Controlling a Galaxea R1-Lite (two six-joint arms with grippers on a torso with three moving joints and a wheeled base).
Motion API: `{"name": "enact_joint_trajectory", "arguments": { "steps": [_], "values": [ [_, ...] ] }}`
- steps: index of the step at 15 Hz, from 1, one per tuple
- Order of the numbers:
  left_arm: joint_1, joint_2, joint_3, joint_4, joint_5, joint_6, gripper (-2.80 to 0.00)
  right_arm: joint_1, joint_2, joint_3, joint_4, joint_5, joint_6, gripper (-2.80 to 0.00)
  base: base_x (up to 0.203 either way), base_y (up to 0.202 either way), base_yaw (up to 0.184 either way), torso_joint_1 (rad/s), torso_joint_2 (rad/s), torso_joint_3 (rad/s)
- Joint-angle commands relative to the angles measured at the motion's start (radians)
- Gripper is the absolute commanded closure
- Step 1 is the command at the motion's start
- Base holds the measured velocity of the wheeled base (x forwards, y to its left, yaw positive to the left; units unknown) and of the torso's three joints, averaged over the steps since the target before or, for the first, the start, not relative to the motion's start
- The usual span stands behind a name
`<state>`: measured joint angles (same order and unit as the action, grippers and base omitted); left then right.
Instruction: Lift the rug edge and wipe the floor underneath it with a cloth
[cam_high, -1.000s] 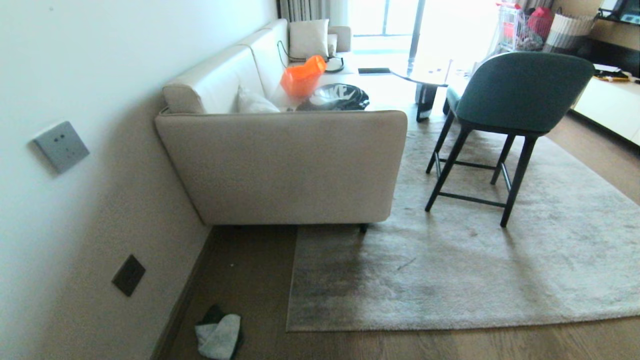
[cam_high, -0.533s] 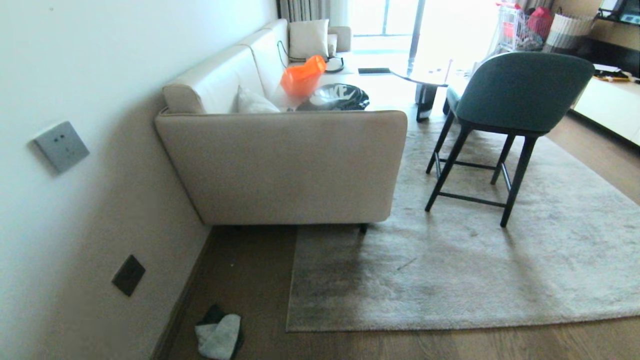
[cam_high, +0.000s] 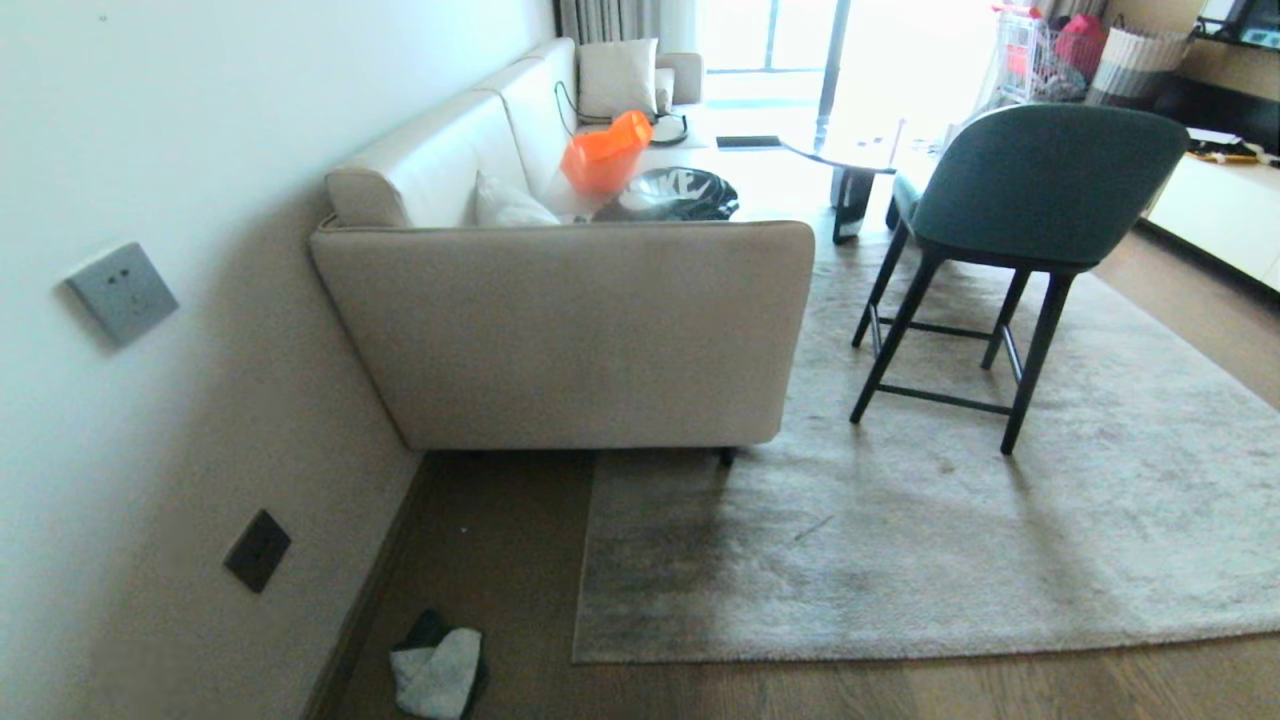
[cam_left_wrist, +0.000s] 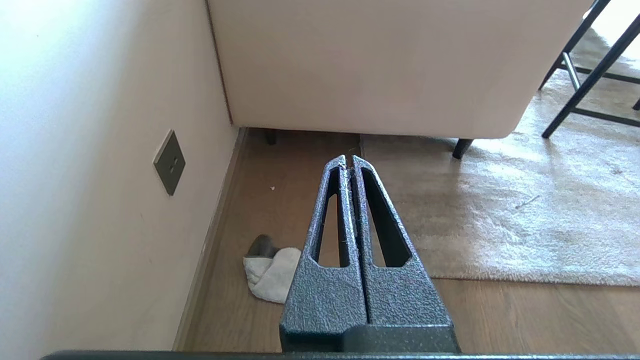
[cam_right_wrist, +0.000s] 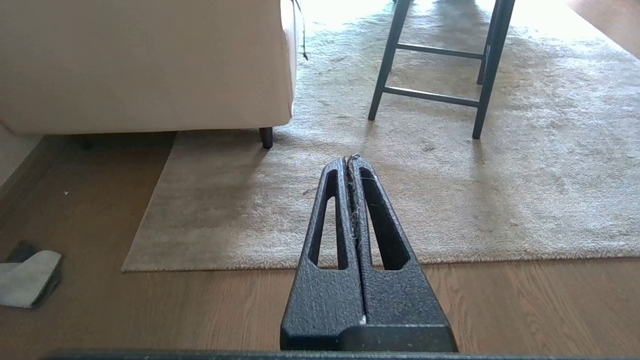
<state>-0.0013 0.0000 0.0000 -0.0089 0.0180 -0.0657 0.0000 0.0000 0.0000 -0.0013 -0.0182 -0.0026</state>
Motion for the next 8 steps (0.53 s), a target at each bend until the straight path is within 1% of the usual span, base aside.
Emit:
{"name": "enact_joint_trajectory", "arguments": {
  "steps": [1, 3, 4, 8],
  "values": [
    [0.0, 0.0, 0.0, 0.0, 0.0, 0.0, 0.0, 0.0, 0.0, 0.0, 0.0, 0.0, 0.0, 0.0, 0.0, 0.0, 0.0, 0.0, 0.0, 0.0],
    [0.0, 0.0, 0.0, 0.0, 0.0, 0.0, 0.0, 0.0, 0.0, 0.0, 0.0, 0.0, 0.0, 0.0, 0.0, 0.0, 0.0, 0.003, -0.02, -0.043],
    [0.0, 0.0, 0.0, 0.0, 0.0, 0.0, 0.0, 0.0, 0.0, 0.0, 0.0, -0.002, 0.001, 0.0, 0.0, 0.0, 0.0, -0.01, -0.18, -0.227],
    [0.0, 0.0, 0.0, 0.0, 0.0, 0.0, 0.0, 0.0, 0.0, 0.0, 0.0, -0.001, 0.001, 0.0, 0.0, 0.0, 0.0, -0.009, -0.36, -0.376]
  ]
}}
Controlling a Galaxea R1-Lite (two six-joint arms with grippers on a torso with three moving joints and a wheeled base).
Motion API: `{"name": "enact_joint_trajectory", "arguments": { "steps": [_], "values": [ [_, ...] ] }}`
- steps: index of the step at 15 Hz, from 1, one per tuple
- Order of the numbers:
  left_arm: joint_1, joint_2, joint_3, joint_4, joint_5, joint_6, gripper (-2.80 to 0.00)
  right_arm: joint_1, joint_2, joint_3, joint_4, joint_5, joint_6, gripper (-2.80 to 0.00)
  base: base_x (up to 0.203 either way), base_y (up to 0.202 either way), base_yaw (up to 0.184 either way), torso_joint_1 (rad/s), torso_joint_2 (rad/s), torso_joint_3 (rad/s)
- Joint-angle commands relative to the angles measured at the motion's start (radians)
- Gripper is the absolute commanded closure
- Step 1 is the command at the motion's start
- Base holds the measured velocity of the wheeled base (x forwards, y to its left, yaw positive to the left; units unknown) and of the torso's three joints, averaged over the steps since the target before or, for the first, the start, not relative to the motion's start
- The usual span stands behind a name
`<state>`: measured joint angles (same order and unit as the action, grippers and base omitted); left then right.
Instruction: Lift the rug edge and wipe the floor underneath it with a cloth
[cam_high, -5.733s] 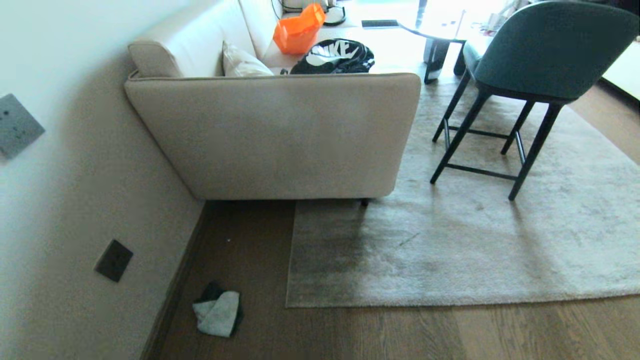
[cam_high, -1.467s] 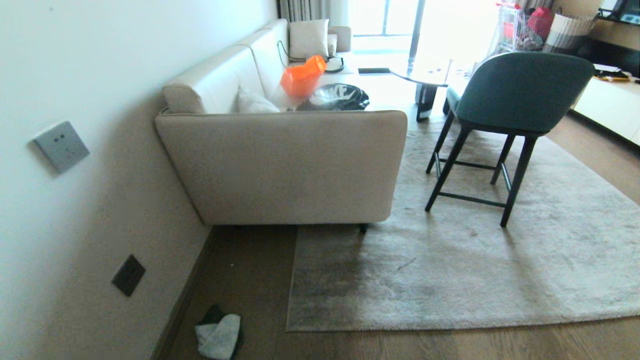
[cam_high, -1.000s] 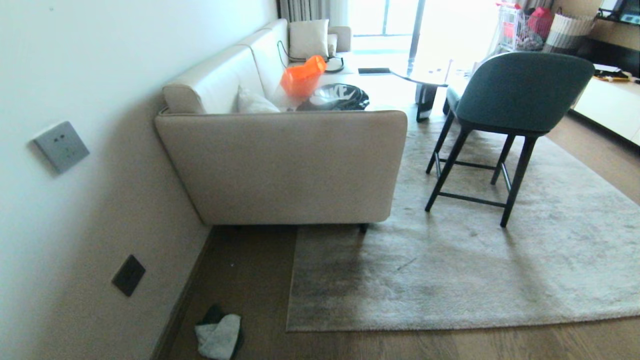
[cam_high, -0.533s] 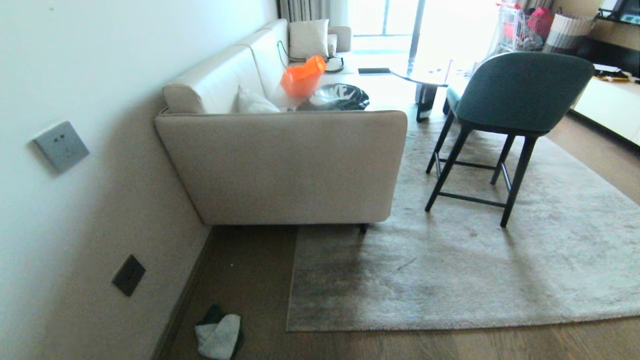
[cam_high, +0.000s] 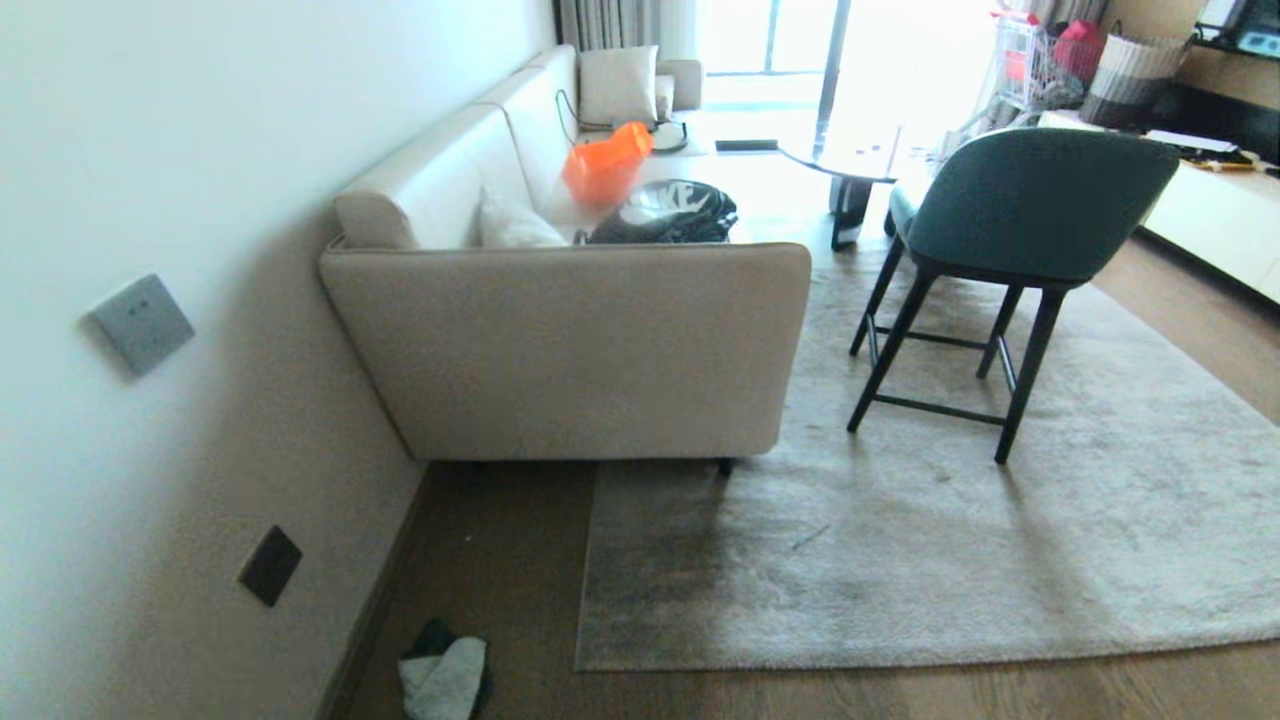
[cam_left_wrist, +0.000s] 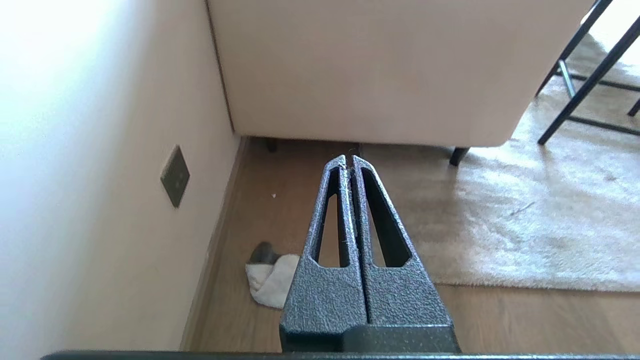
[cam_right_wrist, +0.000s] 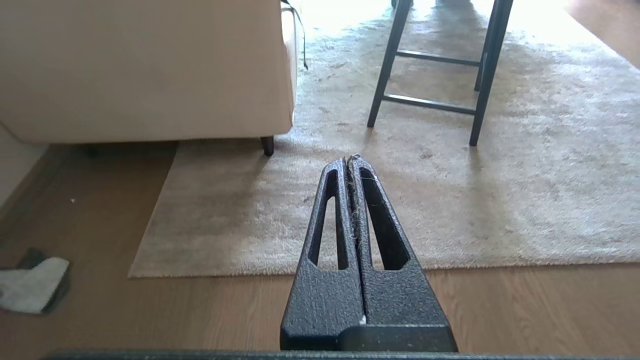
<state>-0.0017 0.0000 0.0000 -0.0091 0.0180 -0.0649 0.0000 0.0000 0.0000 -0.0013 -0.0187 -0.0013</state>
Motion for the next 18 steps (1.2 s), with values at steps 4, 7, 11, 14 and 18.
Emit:
{"name": "enact_joint_trajectory", "arguments": {
  "steps": [4, 7, 11, 14, 18],
  "values": [
    [0.0, 0.0, 0.0, 0.0, 0.0, -0.001, 0.0, 0.0, 0.0, 0.0, -0.001, -0.001, 0.0, 0.0, 0.0, 0.0, 0.0, 0.033, -0.43, -0.398],
    [0.0, 0.0, -0.001, 0.0, 0.0, -0.001, 0.0, 0.0, 0.0, 0.0, -0.002, 0.0, 0.0, 0.0, 0.0, 0.0, 0.0, 0.079, -0.46, -0.376],
    [0.0, 0.0, 0.0, -0.001, 0.0, -0.001, 0.0, 0.0, 0.0, 0.0, -0.002, 0.0, 0.003, 0.0, 0.0, 0.0, 0.0, 0.125, -0.48, -0.37],
    [0.0, 0.0, 0.0, 0.0, 0.0, -0.001, 0.0, 0.0, 0.0, 0.0, -0.002, 0.0, 0.003, 0.0, 0.0, 0.0, 0.0, 0.157, -0.5, -0.359],
    [0.0, 0.0, 0.0, 0.0, 0.0, -0.001, 0.0, 0.0, 0.0, 0.0, -0.002, 0.0, 0.003, 0.0, 0.0, 0.0, 0.0, 0.184, -0.54, -0.358]
  ]
}}
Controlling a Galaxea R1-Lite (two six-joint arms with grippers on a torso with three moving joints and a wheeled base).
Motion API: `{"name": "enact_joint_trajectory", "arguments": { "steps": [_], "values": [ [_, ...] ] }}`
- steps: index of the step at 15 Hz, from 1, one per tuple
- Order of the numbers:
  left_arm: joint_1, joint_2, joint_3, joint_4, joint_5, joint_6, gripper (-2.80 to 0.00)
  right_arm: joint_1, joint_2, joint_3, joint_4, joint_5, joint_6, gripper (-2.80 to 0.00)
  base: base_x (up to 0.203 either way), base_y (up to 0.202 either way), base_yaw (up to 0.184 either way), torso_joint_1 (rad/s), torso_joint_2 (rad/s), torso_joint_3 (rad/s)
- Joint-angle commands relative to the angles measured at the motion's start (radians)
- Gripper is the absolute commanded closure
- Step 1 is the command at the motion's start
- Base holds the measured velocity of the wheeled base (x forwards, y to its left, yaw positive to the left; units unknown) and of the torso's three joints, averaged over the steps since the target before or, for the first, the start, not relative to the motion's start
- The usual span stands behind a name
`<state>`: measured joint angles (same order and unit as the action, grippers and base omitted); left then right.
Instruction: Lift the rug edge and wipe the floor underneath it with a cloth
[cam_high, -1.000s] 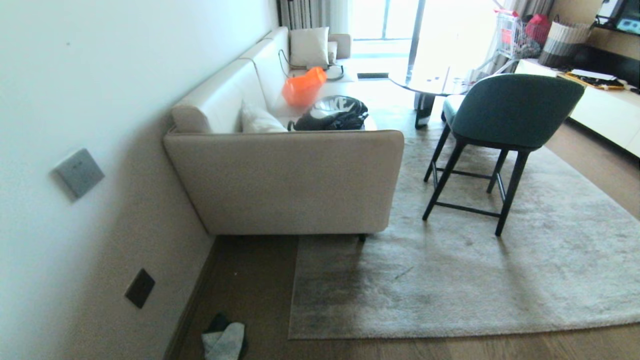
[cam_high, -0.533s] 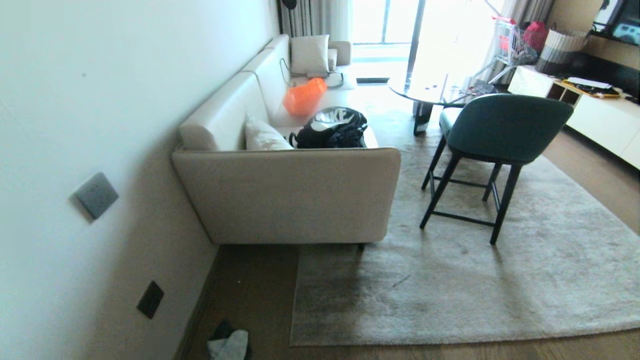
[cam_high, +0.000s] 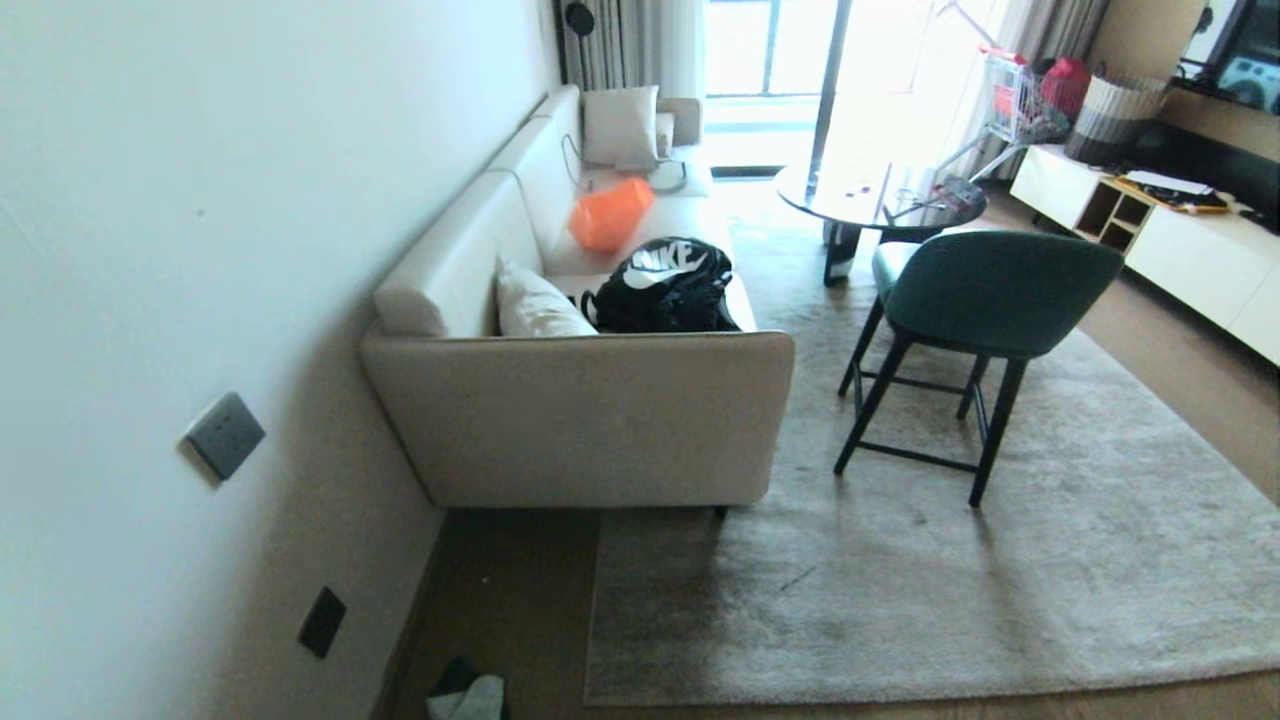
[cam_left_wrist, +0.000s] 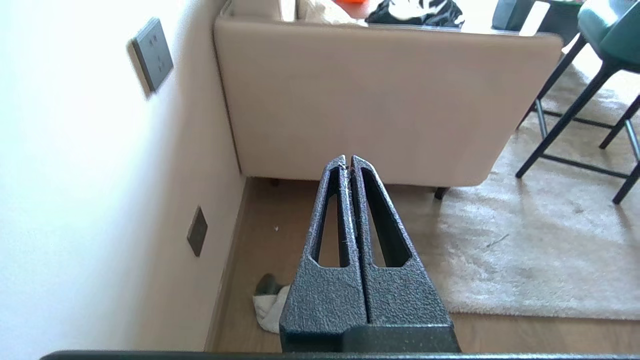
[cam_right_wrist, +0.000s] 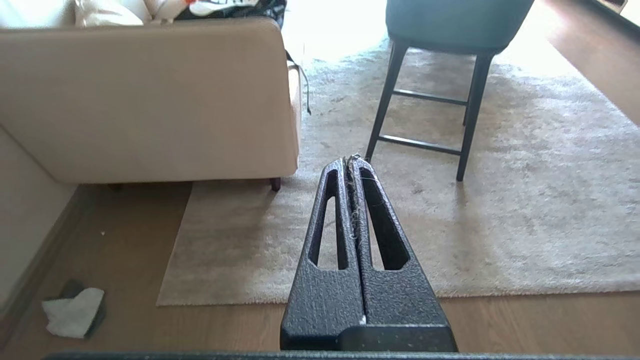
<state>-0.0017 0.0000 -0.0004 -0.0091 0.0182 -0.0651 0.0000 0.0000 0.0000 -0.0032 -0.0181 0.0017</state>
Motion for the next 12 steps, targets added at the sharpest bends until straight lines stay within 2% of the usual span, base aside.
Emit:
{"name": "enact_joint_trajectory", "arguments": {
  "steps": [1, 6, 12],
  "values": [
    [0.0, 0.0, 0.0, 0.0, 0.0, -0.001, 0.0, 0.0, 0.0, 0.0, 0.0, 0.0, 0.0, 0.0, 0.0, 0.0, 0.0, 0.196, -0.58, -0.361],
    [0.0, 0.0, -0.001, 0.0, 0.0, -0.001, 0.0, 0.0, 0.0, 0.0, 0.0, 0.0, 0.0, 0.0, 0.0, 0.0, 0.0, 0.225, -0.58, -0.367],
    [0.0, 0.0, 0.0, 0.0, 0.0, -0.001, 0.0, 0.0, 0.0, 0.0, 0.0, 0.0, 0.0, 0.0, 0.0, 0.0, 0.0, 0.164, -0.39, -0.233]
  ]
}}
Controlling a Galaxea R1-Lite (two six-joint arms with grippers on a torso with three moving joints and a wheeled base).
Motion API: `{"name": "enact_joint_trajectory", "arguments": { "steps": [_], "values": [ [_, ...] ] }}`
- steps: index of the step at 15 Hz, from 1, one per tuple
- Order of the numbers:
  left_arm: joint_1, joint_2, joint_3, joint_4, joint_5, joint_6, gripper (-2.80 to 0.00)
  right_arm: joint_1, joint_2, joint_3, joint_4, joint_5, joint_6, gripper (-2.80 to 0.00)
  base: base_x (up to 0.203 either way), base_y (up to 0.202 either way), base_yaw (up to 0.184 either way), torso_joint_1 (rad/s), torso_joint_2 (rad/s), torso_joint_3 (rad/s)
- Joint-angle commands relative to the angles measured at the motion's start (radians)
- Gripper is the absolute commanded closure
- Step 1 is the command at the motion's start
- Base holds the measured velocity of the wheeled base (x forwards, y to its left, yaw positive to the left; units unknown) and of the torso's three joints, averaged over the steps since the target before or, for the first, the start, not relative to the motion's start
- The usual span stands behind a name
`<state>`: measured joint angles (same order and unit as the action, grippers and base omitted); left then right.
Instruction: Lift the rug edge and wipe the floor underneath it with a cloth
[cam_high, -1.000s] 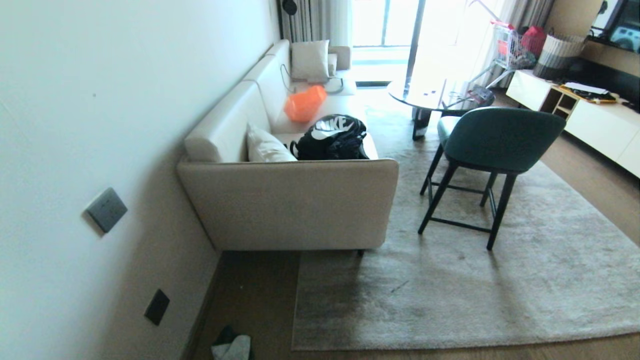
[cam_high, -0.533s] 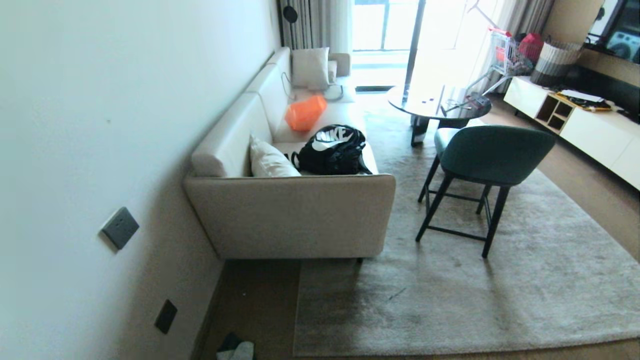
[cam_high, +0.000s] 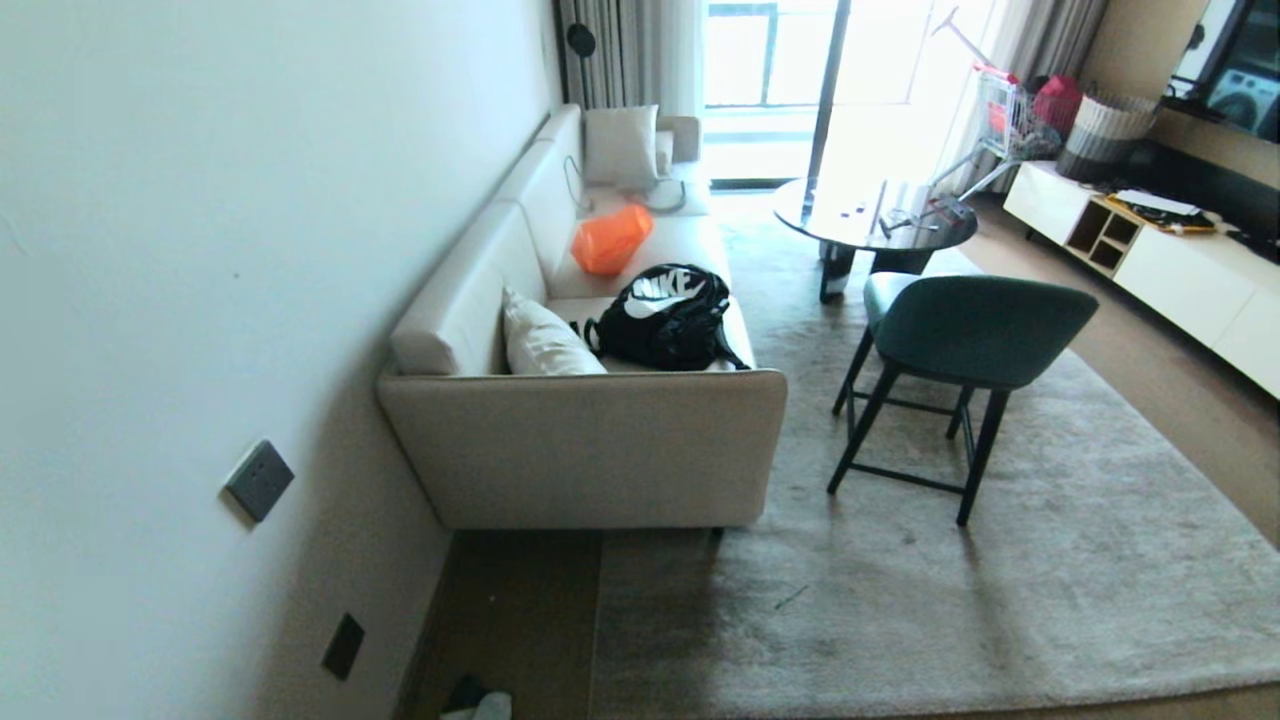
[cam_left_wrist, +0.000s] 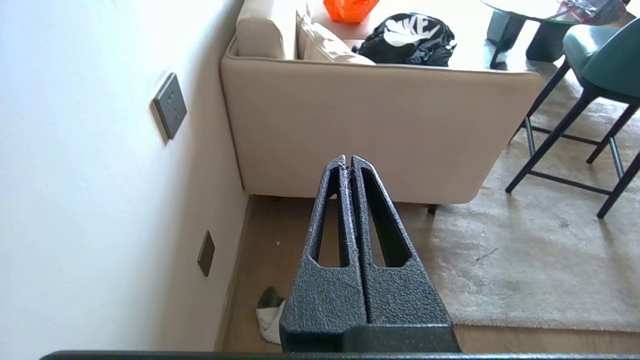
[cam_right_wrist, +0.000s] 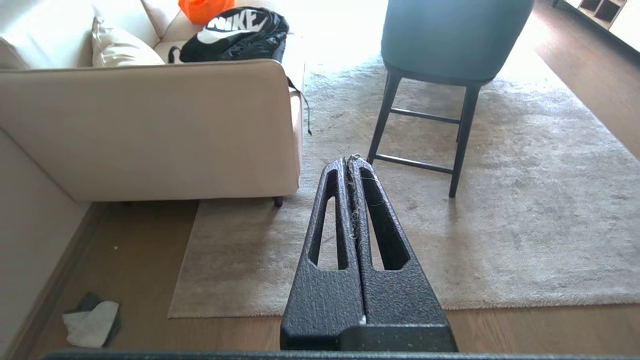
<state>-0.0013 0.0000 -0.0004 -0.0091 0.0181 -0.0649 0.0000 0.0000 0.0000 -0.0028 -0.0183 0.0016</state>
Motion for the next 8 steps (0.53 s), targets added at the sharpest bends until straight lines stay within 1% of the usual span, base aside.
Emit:
{"name": "enact_joint_trajectory", "arguments": {
  "steps": [1, 5, 8],
  "values": [
    [0.0, 0.0, 0.0, 0.0, 0.0, -0.001, 0.0, 0.0, 0.0, 0.0, 0.0, -0.001, 0.0, 0.0, 0.0, 0.0, 0.0, 0.141, -0.35, -0.206],
    [0.0, 0.0, 0.0, 0.0, 0.0, -0.001, 0.0, 0.0, 0.0, 0.0, 0.0, 0.0, 0.006, 0.0, 0.0, 0.0, 0.0, 0.145, -0.34, -0.196],
    [0.0, 0.0, 0.0, -0.001, 0.0, -0.001, 0.0, 0.0, 0.0, 0.0, 0.0, -0.002, 0.008, 0.0, 0.0, 0.0, 0.0, 0.014, -0.03, -0.017]
  ]
}}
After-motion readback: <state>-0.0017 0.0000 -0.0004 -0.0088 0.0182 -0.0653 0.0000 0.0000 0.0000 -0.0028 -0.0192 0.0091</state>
